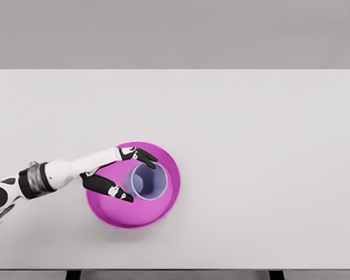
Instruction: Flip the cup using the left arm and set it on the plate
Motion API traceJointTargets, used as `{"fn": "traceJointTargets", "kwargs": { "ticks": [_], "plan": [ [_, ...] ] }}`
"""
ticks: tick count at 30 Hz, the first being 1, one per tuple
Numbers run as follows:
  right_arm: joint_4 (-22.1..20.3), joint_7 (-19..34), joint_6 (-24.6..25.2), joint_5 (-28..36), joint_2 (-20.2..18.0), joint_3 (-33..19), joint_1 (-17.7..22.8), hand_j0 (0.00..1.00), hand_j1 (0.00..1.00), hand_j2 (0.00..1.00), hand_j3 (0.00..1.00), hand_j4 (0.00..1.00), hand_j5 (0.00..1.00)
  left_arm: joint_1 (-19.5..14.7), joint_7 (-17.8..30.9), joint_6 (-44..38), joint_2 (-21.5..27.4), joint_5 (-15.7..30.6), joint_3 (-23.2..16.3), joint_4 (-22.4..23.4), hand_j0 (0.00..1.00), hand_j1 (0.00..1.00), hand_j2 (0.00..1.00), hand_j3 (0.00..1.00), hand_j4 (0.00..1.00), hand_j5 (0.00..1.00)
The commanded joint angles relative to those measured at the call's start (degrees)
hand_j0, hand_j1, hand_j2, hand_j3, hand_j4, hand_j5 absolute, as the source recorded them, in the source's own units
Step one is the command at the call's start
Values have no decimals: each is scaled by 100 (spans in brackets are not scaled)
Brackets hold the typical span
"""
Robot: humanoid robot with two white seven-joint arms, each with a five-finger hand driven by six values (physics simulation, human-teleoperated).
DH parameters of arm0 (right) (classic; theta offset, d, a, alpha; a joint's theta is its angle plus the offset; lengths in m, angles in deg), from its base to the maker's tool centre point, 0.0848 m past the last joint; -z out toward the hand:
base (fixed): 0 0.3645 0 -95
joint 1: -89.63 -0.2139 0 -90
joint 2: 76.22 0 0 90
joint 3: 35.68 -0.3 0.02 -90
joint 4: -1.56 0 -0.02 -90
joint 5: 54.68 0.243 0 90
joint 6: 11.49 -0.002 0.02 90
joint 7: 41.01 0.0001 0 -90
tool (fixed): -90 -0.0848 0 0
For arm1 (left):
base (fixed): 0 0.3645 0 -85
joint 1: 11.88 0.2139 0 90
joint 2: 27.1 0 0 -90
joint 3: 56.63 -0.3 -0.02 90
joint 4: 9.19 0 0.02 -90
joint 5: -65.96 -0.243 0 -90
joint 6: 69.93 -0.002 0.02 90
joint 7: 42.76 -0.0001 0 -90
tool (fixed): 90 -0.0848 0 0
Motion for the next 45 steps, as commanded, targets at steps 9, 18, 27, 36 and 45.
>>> {"fn": "traceJointTargets", "kwargs": {
  "ticks": [9,18,27,36,45],
  "plan": [
    [0,3,0,0,0,0,0,100,100,100,100,100,100,-167,2,-6,-103,32,-491,14,73,73,73,73,73,73],
    [0,-5,0,0,0,0,0,100,100,100,100,100,100,-167,2,-6,-138,-3,-508,14,74,74,74,74,74,74],
    [0,3,0,0,0,0,0,100,100,100,100,100,100,-211,11,-6,-182,-12,-508,67,74,74,74,74,74,74],
    [0,-5,0,0,0,0,0,100,100,100,100,100,100,-229,46,-6,-270,-29,-517,216,76,76,76,76,76,76],
    [0,3,0,0,0,0,0,100,100,100,100,100,100,-281,46,-6,-305,-38,-561,251,79,79,79,79,79,79]
  ]
}}
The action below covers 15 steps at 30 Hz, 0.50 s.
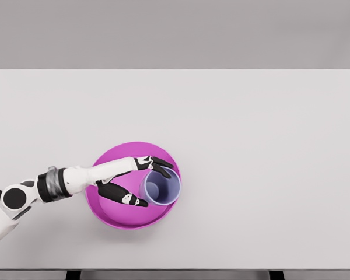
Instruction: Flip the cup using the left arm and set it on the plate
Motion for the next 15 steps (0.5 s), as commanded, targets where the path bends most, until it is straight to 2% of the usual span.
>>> {"fn": "traceJointTargets", "kwargs": {
  "ticks": [1,9,15],
  "plan": [
    [0,2,0,0,0,0,0,100,100,100,100,100,100,0,-1,-5,-1,13,-2,1,80,80,80,80,80,80],
    [0,2,0,0,0,0,0,100,100,100,100,100,100,-53,-1,-5,8,-31,7,-43,89,89,89,89,89,89],
    [0,2,0,0,0,0,0,100,100,100,100,100,100,-70,-1,-5,-1,-75,-2,-26,89,89,89,89,89,89]
  ]
}}
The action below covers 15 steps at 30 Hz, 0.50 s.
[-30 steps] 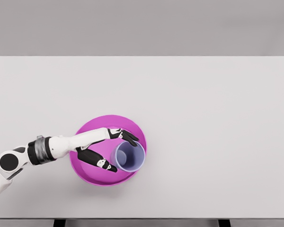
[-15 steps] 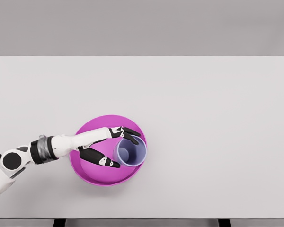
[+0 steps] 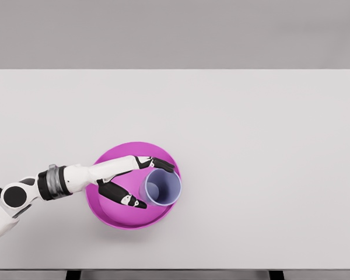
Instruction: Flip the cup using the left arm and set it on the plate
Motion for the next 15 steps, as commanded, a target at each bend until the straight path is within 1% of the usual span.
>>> {"fn": "traceJointTargets", "kwargs": {
  "ticks": [1,15],
  "plan": [
    [0,-6,0,0,0,0,0,100,100,100,100,100,100,0,-1,-7,-2,17,0,19,89,89,89,89,89,89],
    [0,3,0,0,0,0,0,100,100,100,100,100,100,-105,-9,-7,-72,0,0,238,92,92,92,92,92,92]
  ]
}}
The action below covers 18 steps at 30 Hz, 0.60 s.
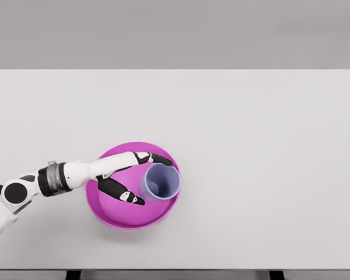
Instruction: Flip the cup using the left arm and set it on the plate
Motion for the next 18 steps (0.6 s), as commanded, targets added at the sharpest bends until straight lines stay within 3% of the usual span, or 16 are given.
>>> {"fn": "traceJointTargets", "kwargs": {
  "ticks": [1,14,18],
  "plan": [
    [0,-7,0,0,0,0,0,100,100,100,100,100,100,0,-4,-7,-9,44,3,22,92,92,92,92,92,92],
    [0,2,0,0,0,0,0,100,100,100,100,100,100,0,5,-7,-70,35,3,13,94,94,94,94,94,94],
    [0,2,0,0,0,0,0,100,100,100,100,100,100,-88,5,-7,-202,-176,12,-5,95,95,95,95,95,95]
  ]
}}
